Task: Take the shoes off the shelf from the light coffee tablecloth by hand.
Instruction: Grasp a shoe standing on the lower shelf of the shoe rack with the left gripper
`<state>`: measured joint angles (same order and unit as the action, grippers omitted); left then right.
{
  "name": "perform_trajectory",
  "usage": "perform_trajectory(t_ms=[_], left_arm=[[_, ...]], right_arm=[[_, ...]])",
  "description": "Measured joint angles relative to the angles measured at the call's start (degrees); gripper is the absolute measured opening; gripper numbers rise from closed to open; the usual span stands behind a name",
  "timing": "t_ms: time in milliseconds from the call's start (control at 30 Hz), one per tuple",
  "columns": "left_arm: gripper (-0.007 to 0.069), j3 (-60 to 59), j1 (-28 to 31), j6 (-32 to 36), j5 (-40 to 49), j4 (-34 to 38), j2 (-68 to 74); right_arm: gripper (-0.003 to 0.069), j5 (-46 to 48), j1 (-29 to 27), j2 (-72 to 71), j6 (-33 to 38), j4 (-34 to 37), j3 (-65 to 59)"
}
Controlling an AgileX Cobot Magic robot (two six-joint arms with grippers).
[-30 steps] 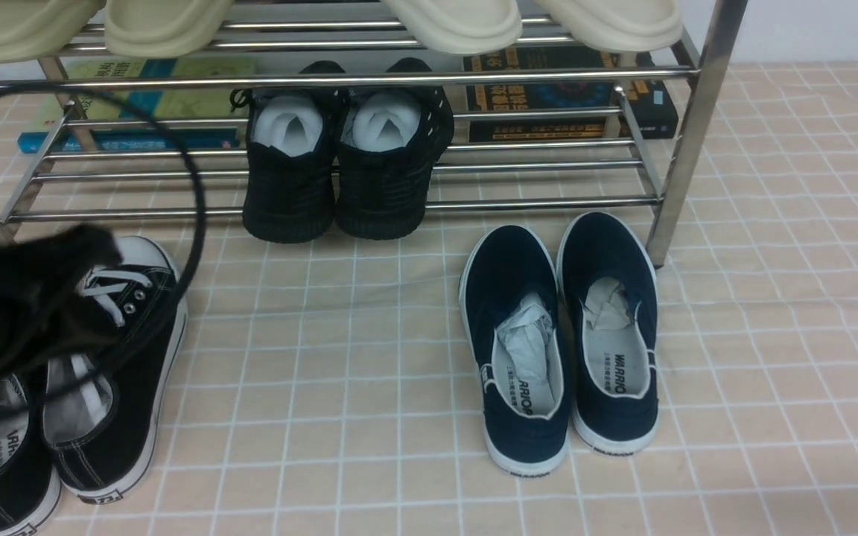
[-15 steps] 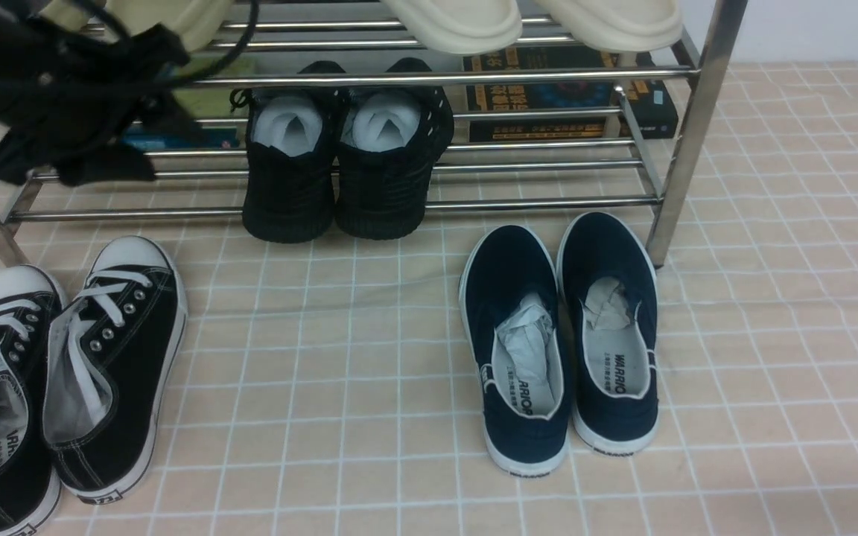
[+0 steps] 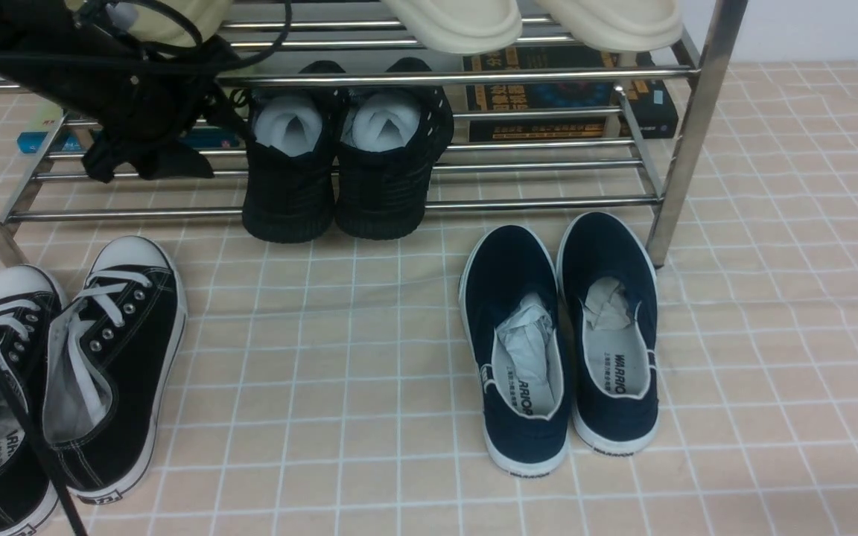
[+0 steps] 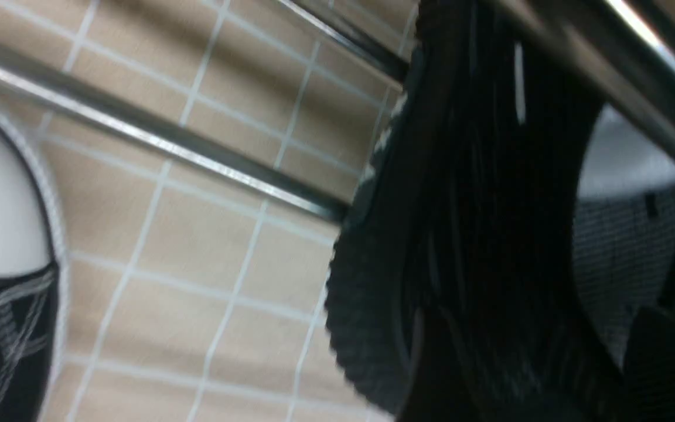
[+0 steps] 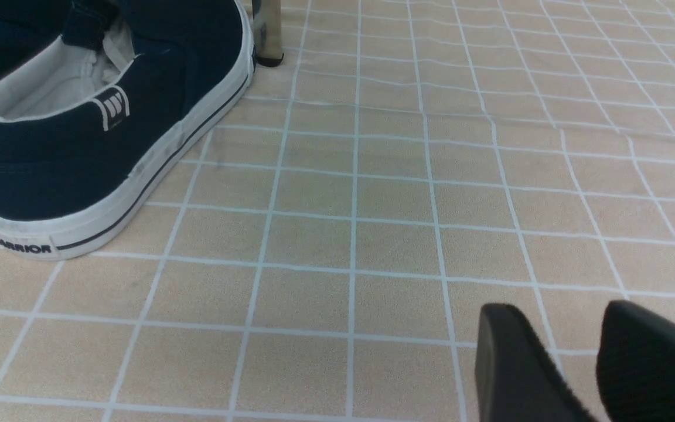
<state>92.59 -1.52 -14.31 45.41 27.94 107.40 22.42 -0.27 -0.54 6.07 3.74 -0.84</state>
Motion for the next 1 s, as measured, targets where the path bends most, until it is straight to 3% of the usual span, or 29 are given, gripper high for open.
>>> perform_trajectory(t_ms=[233, 567, 700, 900, 1000], left_arm=[[0.044, 0.1, 0.0, 0.1, -2.6, 4.6, 2.4], [0.0428, 0.4, 0.0, 0.2, -3.7, 4.8, 4.6], [0.0355, 0.5, 0.0, 0.0, -3.7, 4.8, 4.7], [0.0064, 0.8, 0.0, 0.0, -2.2, 4.8, 4.8], [0.0024, 0.8, 0.0, 0.3, -1.2, 4.4, 4.6]], right_arm=[[0.0239, 0.0, 0.0, 0.0, 0.0, 0.0, 0.0], [0.0239, 0.0, 0.0, 0.0, 0.0, 0.0, 0.0], [0.0239, 0.0, 0.0, 0.0, 0.0, 0.0, 0.0], [0.0239, 0.0, 0.0, 0.0, 0.0, 0.0, 0.0], [0.0239, 0.0, 0.0, 0.0, 0.0, 0.0, 0.0]])
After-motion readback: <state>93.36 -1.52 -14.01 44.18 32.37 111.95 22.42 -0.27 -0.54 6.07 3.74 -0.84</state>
